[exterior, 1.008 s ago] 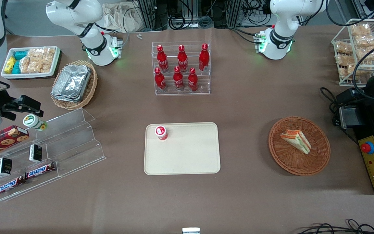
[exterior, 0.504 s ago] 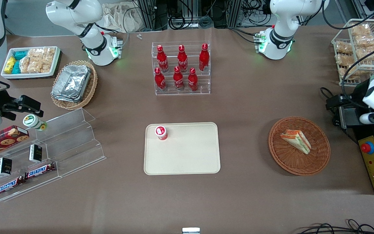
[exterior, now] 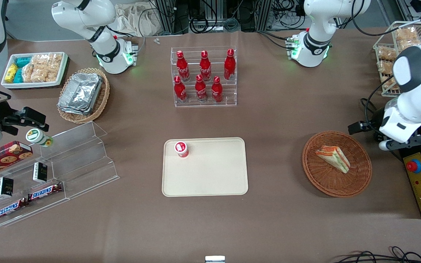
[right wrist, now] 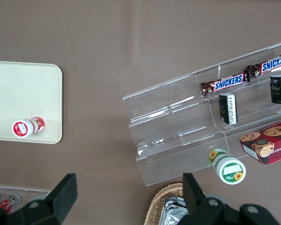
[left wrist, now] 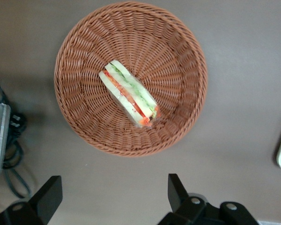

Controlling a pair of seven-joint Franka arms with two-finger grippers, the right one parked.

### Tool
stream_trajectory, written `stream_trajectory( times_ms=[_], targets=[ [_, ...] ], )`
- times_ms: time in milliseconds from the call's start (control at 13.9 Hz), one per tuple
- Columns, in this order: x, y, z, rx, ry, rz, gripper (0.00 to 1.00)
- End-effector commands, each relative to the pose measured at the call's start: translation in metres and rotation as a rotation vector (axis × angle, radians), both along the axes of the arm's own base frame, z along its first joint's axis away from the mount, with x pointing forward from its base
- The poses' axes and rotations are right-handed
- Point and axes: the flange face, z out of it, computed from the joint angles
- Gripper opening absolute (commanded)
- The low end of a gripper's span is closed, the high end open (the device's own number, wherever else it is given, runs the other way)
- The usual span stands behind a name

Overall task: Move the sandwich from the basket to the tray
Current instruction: 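Lower the open left gripper over the wrapped sandwich in the basket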

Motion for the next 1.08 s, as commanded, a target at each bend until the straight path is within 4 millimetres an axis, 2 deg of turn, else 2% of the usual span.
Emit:
stream_trajectory(
  times_ms=[0, 216, 432, 648, 1008],
  targets=[
    [-0.003, -0.001, -0.022, 0.003, -0.015, 0.141, 1.00],
    [0.011, -0.003, -0.060, 0.010, -0.013, 0.356, 1.00],
    [0.022, -0.002, -0.096, 0.022, -0.014, 0.500, 1.00],
    [0.029, -0.002, -0.121, 0.028, -0.014, 0.577, 0.99],
    [0.032, 0.004, -0.158, 0.035, -0.021, 0.591, 0.99]
  ],
)
